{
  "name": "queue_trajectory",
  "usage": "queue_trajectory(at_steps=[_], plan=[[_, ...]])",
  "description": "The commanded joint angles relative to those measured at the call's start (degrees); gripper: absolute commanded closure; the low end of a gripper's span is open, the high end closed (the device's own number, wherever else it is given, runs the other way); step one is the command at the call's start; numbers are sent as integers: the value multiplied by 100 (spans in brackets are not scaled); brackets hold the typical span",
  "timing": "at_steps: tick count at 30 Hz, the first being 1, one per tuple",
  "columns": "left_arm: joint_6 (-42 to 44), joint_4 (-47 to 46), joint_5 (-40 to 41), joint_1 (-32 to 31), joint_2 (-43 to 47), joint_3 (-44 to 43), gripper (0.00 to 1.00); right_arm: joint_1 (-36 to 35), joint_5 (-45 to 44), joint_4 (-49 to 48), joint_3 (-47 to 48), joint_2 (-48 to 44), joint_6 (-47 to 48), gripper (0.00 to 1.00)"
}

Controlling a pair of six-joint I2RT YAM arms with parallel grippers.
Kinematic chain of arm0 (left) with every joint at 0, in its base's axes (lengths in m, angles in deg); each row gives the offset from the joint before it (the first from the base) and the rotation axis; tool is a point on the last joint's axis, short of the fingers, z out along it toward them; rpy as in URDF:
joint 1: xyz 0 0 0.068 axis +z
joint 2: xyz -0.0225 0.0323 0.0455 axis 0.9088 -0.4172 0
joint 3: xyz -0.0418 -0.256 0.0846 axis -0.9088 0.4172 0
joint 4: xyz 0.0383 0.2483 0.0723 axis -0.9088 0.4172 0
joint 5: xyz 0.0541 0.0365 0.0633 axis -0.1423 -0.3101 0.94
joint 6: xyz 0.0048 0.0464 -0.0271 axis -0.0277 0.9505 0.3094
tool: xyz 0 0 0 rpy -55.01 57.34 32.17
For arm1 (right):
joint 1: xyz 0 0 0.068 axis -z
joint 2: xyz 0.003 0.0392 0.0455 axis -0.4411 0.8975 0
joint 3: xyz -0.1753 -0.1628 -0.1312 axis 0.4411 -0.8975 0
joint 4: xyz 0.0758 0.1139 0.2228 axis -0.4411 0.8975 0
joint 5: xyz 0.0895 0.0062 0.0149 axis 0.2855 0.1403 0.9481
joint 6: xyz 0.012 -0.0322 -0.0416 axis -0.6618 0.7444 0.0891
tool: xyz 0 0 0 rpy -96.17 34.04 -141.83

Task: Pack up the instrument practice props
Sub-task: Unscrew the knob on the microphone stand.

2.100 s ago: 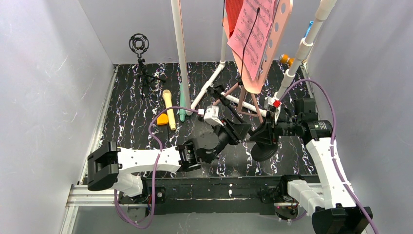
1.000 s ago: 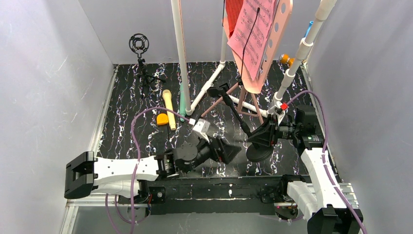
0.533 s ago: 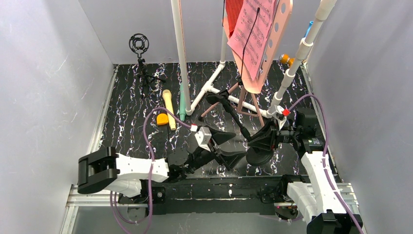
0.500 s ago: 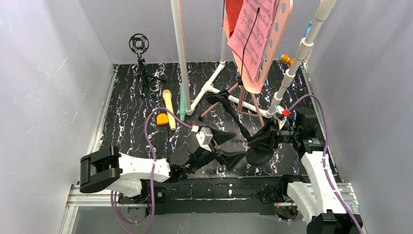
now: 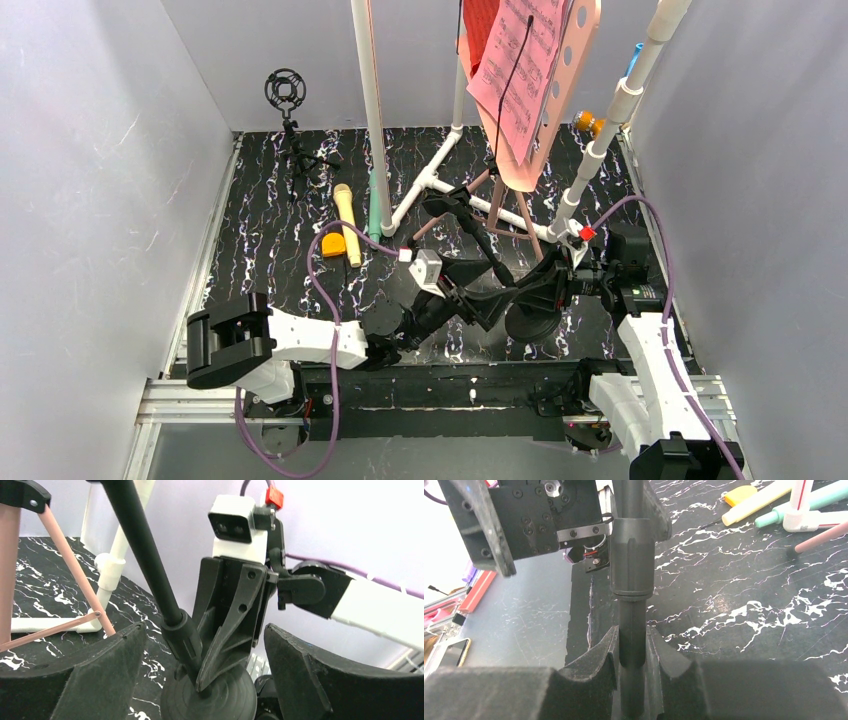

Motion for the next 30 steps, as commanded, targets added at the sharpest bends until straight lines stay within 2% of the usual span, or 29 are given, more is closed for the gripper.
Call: queue_trajectory(at_steps=[1, 4, 8, 15, 19, 27, 30], plan=[[-593, -302, 743, -22, -49, -197, 19, -12, 339, -160, 37, -100, 55, 99], [-923, -295, 956, -20, -128, -193, 24, -13, 339, -151, 36, -104, 51, 99], [-1132, -300, 1036, -22, -228, -220, 35, -13, 339, -143, 41, -107, 52, 99], [-1228, -295, 1056, -13, -309, -245, 44, -13, 339, -132, 31, -86, 68, 99], [-1168, -296, 1004, 1, -348, -313, 57, -26, 340, -149, 10, -55, 80, 99], [-1249, -284, 722, 99, -544, -414, 53, -57, 339, -228, -14, 31, 78, 99], [-1275, -276, 650, 135, -611, -441, 73, -77, 339, -258, -20, 35, 77, 99]])
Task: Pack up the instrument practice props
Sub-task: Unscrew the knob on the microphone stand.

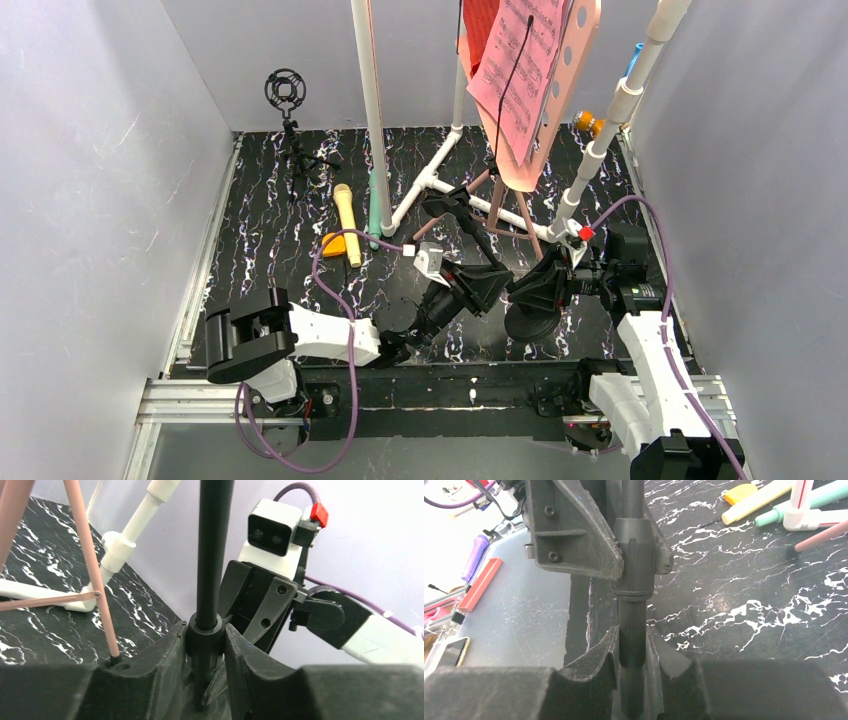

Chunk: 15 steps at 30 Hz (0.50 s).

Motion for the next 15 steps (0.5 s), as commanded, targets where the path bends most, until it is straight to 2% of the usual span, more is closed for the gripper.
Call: queue_trajectory(at_steps=[1, 3, 8, 15], plan=[[13, -169, -91, 74, -91, -204, 81, -51, 339, -265, -8, -20, 10, 99], [47, -159, -166, 100, -84, -210, 100, -78, 340, -321, -24, -17, -24, 99], [-141, 423, 67, 102, 149, -360, 100, -122, 318, -694, -118, 7, -290, 99], [-197, 1069, 102, 102, 328, -721, 100, -175, 267, -990, -188, 109, -484, 74]])
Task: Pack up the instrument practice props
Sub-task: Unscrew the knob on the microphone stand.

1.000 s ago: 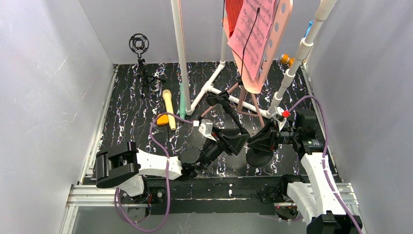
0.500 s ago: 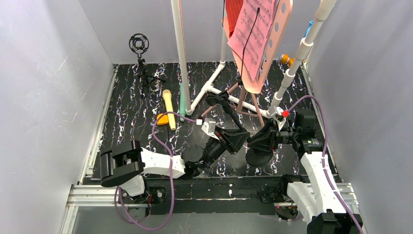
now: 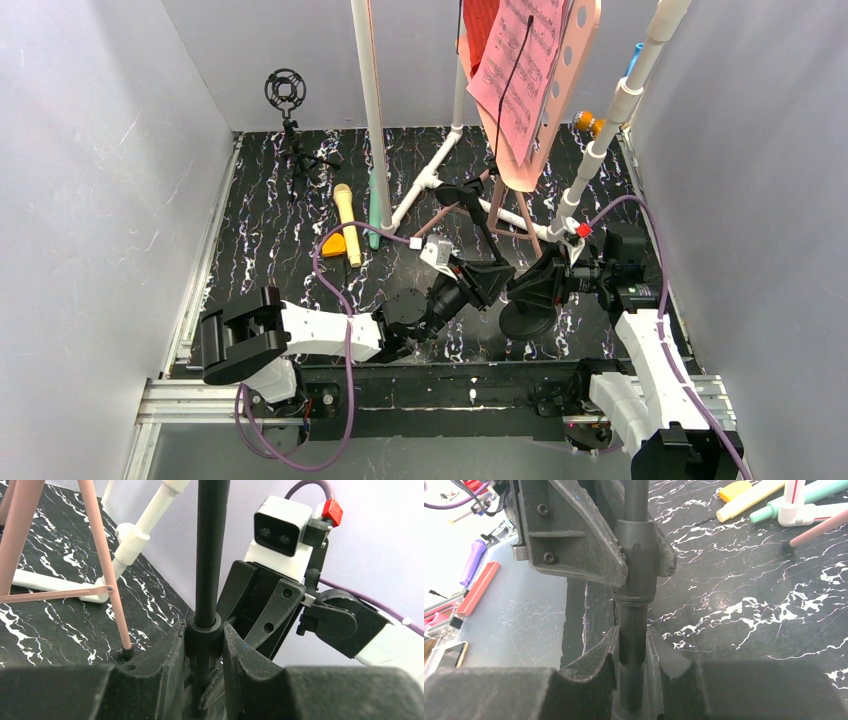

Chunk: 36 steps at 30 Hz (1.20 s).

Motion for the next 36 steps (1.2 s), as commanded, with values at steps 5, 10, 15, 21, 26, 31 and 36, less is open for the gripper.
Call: queue_trajectory(at_steps=[5, 10, 15, 21, 26, 31, 36], plan=[[111, 298, 181, 26, 401, -441, 100, -187, 414, -586, -47, 119, -221, 56], [321, 315, -186, 52, 387, -517, 100, -283, 428, -622, -19, 262, -311, 46], [453, 114, -321, 98, 399, -428, 100, -411, 425, -623, -14, 394, -402, 38], [501, -170, -322, 223, 519, -325, 100, -534, 432, -834, -133, 441, -621, 32], [489, -257, -398, 271, 579, -283, 100, -543, 429, -884, -164, 445, -694, 46], [323, -365, -506, 296, 497, -254, 100, -553, 428, -917, -178, 429, -725, 76], [124, -486, -738, 324, 341, -235, 100, -560, 430, -999, -147, 434, -755, 99]])
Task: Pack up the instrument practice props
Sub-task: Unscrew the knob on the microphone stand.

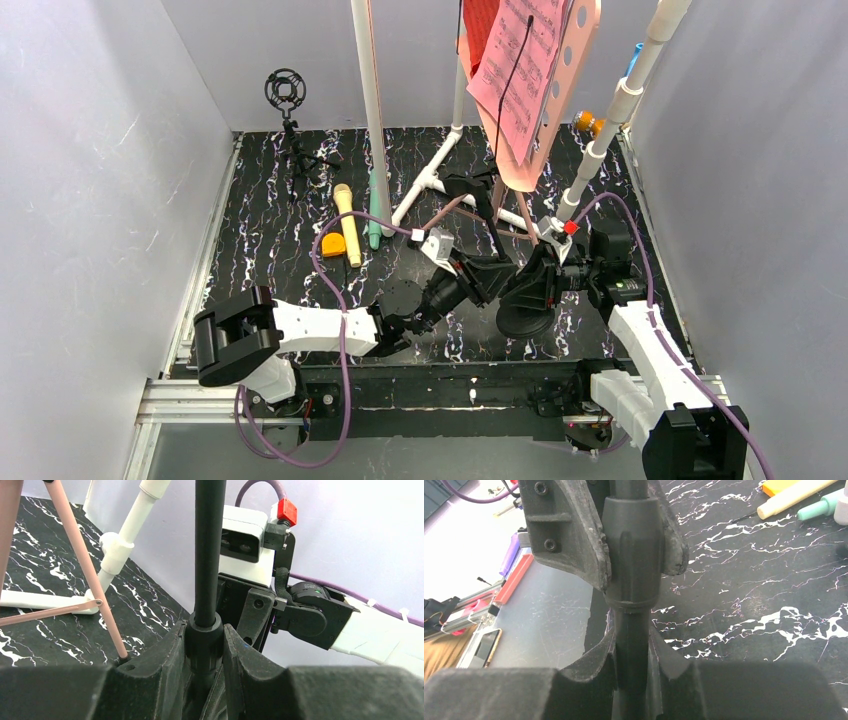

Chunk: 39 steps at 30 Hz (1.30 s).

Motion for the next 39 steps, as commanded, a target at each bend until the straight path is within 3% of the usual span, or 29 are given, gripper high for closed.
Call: queue_trajectory(at_steps=[1, 2, 3, 6, 9, 13, 19, 30, 39], plan=[[-227, -792, -130, 88, 115, -57, 100, -40, 167, -138, 31, -32, -105, 99], [-323, -805, -206, 115, 115, -16, 100, -39, 173, -141, 53, -47, -112, 99], [-424, -832, -335, 163, 114, 49, 92, -38, 175, -137, 59, -51, -125, 99], [-717, -1072, -859, 358, 146, 421, 28, -40, 177, -140, 60, -76, -161, 99], [-824, -1274, -1730, 662, 214, 816, 11, -40, 184, -130, 20, -92, -131, 99], [-467, -1277, -2497, 830, 215, 1014, 2, -40, 184, 121, -26, -95, 77, 99], [51, -1286, -2476, 835, 156, 846, 2, -39, 184, 197, -71, -78, 184, 99], [-136, -1351, -2676, 891, -312, 289, 3, -40, 184, 175, -100, -82, 220, 99], [-510, -1361, -2755, 973, -472, 174, 32, -40, 184, 166, -106, -112, 222, 99]])
